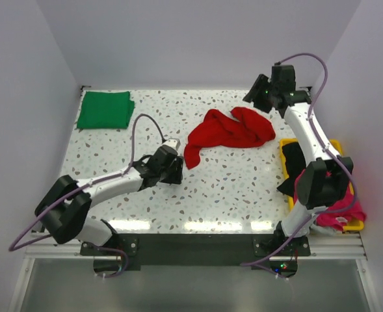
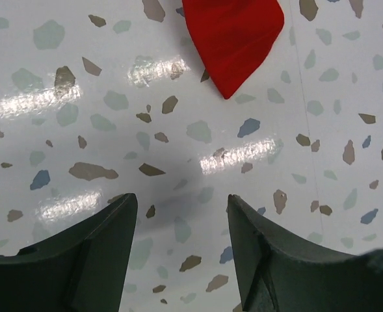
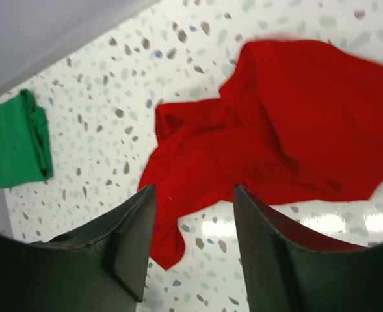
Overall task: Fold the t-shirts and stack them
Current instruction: Move the tshirt to the center of the board, then flatten the tshirt out
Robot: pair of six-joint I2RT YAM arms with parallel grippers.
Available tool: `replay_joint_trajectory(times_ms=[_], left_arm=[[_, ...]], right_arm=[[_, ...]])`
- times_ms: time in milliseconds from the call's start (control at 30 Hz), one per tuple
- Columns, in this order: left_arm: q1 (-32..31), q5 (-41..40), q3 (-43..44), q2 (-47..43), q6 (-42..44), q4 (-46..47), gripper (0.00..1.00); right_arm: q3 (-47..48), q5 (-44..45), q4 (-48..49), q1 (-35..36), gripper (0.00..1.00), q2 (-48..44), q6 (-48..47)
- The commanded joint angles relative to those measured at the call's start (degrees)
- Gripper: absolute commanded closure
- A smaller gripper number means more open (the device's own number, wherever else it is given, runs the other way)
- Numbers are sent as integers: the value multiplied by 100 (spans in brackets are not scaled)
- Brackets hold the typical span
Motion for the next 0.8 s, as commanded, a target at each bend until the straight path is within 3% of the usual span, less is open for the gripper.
replay_joint_trajectory(times_ms=[0, 267, 500, 600, 633, 700, 767], left_arm=[[-17, -77, 138, 335, -269, 1127, 38], [1, -401, 1138, 1776, -172, 1675, 38], [36, -472, 1579, 2550, -119, 1921, 40], [45, -507, 1641, 2603, -128, 1921, 52], [53, -568, 1633, 2560, -180, 1860, 70], [62, -761, 1528, 2254, -268, 1684, 95], [97, -937, 1283, 1954, -409, 1439, 100]], right_arm=[[-808, 163, 347, -8, 43, -665, -110], [-2258, 41, 760, -8, 43, -1510, -119], [-2752, 14, 734, -17, 43, -1792, -356], [-2946, 76, 796, -17, 44, -1704, -435], [-2989, 119, 813, 0, 44, -1643, -470], [-3007, 146, 848, 9, 44, -1459, -505], [-2964, 268, 849, 70, 45, -1336, -576]])
